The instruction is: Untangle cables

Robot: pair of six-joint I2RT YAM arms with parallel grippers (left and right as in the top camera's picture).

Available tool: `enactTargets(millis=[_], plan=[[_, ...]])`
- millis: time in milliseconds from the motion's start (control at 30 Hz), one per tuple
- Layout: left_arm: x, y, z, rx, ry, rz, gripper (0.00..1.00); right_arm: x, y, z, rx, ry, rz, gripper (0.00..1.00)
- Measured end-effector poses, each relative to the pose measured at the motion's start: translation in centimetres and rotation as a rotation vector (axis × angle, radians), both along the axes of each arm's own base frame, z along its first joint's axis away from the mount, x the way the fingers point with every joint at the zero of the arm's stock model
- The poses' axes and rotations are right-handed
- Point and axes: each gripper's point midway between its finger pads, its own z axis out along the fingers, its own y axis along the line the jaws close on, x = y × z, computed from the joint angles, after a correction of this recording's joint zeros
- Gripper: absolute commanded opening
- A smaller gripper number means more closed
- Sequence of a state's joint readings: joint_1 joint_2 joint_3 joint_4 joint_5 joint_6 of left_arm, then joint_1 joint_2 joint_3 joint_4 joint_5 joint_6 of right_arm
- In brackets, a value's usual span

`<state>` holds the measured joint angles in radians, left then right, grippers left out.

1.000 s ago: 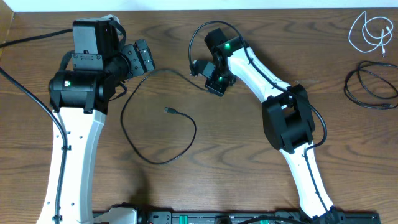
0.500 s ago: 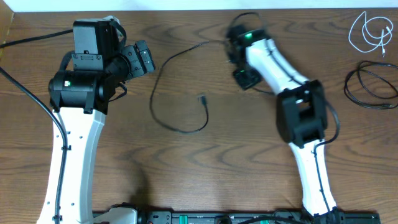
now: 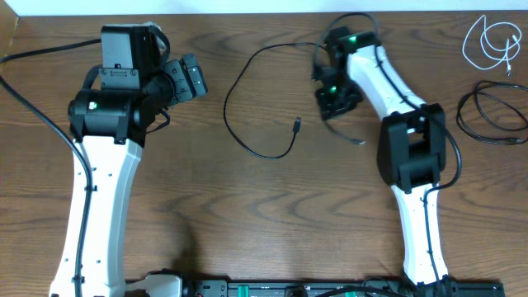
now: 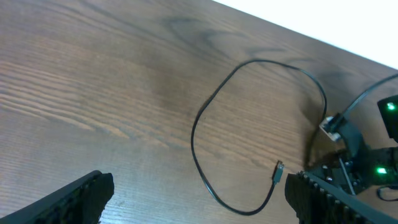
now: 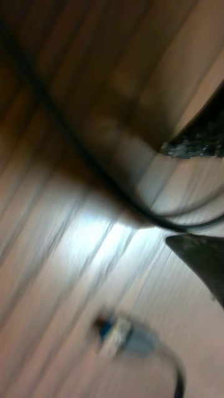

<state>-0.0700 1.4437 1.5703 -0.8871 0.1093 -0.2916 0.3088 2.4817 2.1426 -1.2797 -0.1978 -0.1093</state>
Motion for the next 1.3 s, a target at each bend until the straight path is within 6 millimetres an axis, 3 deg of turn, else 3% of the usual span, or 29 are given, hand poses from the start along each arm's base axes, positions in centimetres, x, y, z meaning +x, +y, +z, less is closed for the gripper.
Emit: enactTargets(millis=[100,333,500,800,967,1200,1300], plan=[[0.2,-0.2,-0.6,-0.005,0.017,-0.005,0.94,-0.5,2.5,0.1,0.041,-0.001,0.011,0.5],[0.4,-0.3,-1.0,-0.011,0.029,-0.011,0.94,-1.8,6.0,0.6,0.127,0.044,-0.025,0.53],[0.4,-0.4,-1.1,-0.012,0.031,-0.012,0.94,-2.2,6.9,0.7,0.126,0.064,-0.084,0.58],[0.4,-0.4,-1.1,-0.012,0.032,-0.012,0.94,-2.5,6.9,0.1,0.001,0.035,-0.181,0.59],[0.4,-0.4,-1.1,-0.013,0.032,-0.013,0.94,-4.0,7.4,-0.4,-0.093,0.014,-0.194,0.49],[0.4,-0.4,-1.2,-0.012,0.037,-0.013,0.94,-5.5,7.9,-0.7,-0.146,0.007,-0.211,0.11],[0.3,-0.4,-1.2,-0.012,0.039,-0.012,0.94,-5.4,7.6,-0.7,-0.146,0.01,-0.224,0.01]])
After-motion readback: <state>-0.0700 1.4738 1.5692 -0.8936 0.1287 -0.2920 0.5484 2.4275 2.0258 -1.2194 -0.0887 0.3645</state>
